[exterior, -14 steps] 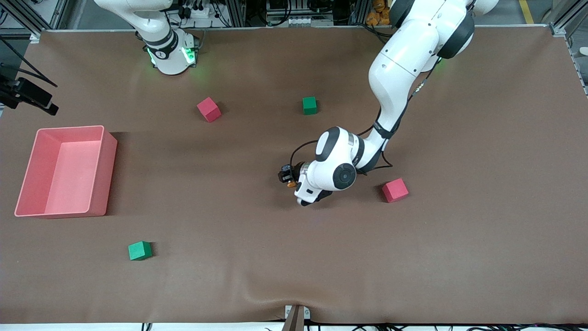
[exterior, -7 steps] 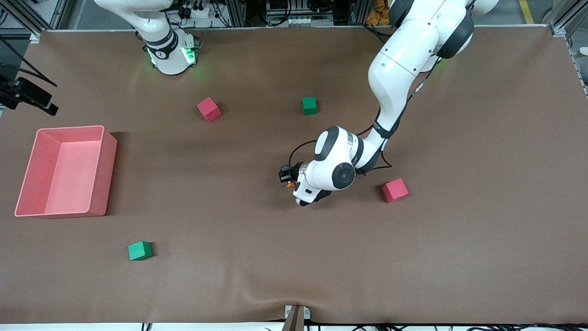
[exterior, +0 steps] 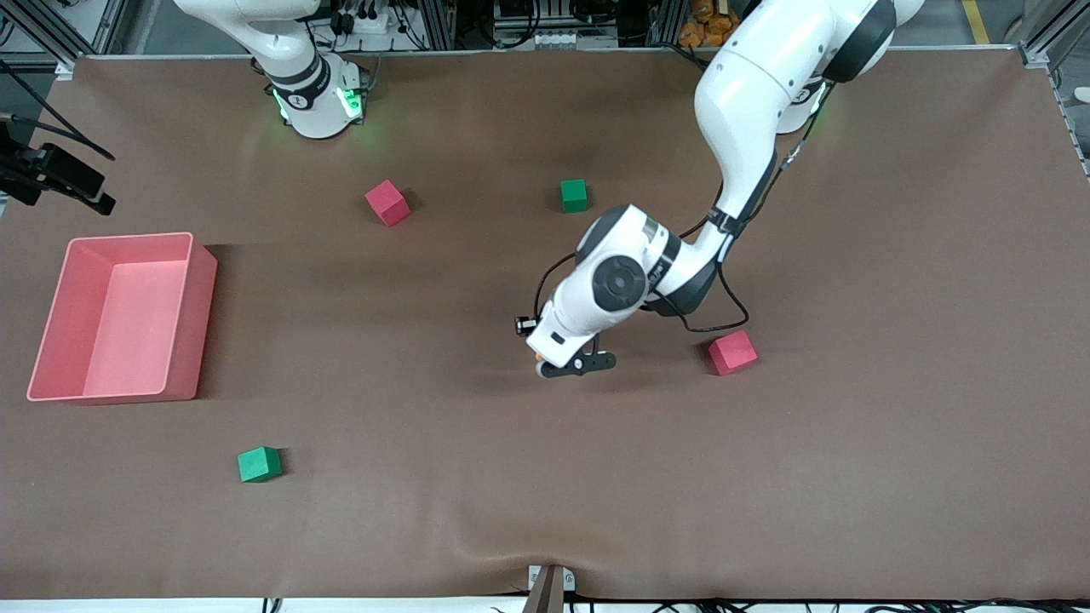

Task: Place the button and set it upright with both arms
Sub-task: 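Grasp the button with the left gripper and stand it upright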

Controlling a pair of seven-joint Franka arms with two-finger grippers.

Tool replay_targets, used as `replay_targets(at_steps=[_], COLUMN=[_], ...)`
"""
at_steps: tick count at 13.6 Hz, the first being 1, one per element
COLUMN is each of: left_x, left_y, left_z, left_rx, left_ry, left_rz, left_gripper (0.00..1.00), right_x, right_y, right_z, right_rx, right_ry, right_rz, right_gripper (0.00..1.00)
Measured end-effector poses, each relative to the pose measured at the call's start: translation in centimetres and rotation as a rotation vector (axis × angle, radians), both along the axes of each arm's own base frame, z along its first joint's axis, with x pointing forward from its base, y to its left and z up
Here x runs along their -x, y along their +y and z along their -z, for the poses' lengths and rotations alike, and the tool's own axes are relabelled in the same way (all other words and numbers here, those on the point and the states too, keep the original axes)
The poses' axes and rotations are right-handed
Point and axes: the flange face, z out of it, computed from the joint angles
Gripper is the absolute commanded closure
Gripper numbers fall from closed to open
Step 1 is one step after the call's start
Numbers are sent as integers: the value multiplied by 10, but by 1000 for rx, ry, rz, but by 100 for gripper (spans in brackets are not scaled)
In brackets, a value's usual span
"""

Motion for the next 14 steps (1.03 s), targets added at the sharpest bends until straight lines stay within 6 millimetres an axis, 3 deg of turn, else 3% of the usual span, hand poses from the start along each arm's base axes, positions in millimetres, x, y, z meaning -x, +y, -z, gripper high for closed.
replay_targets(at_steps=[3, 6, 14], left_x=[33, 60, 125], left_y=[-35, -66, -108], left_z=[0, 7, 66], left_rx=[-181, -232, -192], left_ry=[-182, -385, -703], left_rz=[29, -68, -233], left_gripper=[100, 100, 100], right_x=[-3, -6, -6], right_y=[1, 0, 0], right_z=[-2, -2, -2], right_rx=[1, 5, 6], right_ry=[-26, -50, -49], right_rz=[-18, -63, -75], right_gripper=[0, 0, 0])
